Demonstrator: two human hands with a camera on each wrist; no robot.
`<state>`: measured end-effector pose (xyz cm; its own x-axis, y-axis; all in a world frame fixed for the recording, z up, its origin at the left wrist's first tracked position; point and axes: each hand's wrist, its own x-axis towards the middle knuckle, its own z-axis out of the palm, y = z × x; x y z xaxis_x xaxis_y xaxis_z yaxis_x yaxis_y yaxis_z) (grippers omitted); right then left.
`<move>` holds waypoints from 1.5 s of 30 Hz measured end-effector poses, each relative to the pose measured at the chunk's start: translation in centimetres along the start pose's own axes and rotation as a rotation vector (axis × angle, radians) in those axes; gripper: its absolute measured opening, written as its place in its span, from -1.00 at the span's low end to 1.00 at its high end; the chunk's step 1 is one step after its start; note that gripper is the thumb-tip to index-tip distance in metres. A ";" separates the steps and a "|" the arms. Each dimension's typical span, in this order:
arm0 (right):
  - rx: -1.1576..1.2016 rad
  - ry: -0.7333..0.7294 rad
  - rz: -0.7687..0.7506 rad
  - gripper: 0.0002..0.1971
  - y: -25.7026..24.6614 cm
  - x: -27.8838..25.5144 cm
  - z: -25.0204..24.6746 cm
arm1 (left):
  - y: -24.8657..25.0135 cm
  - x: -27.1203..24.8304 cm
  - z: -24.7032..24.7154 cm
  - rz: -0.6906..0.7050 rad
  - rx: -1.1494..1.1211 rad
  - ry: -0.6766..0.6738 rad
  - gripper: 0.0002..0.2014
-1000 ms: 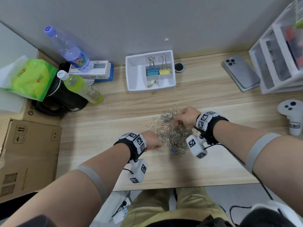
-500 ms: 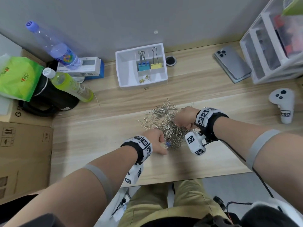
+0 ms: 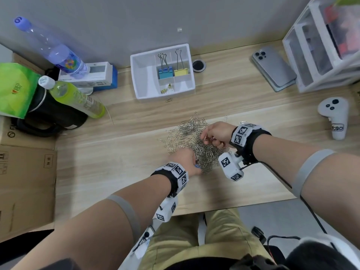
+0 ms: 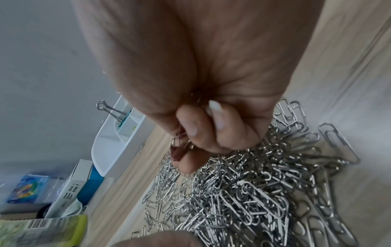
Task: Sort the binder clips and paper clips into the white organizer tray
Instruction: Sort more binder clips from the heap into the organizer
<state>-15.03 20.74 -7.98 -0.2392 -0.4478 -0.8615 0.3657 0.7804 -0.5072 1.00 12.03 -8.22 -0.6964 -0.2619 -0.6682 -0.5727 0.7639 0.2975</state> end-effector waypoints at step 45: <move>-0.783 -0.054 -0.392 -0.84 -0.8 -2.6 3.5 | -3.1 -0.3 -2.8 -0.221 -0.648 -0.112 -0.82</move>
<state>-11.57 19.78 -5.37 -0.1678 -0.7512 -0.6384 -0.4614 0.6321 -0.6226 1.77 8.07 -7.05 -0.5050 -0.2817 -0.8158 -0.8629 0.1843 0.4705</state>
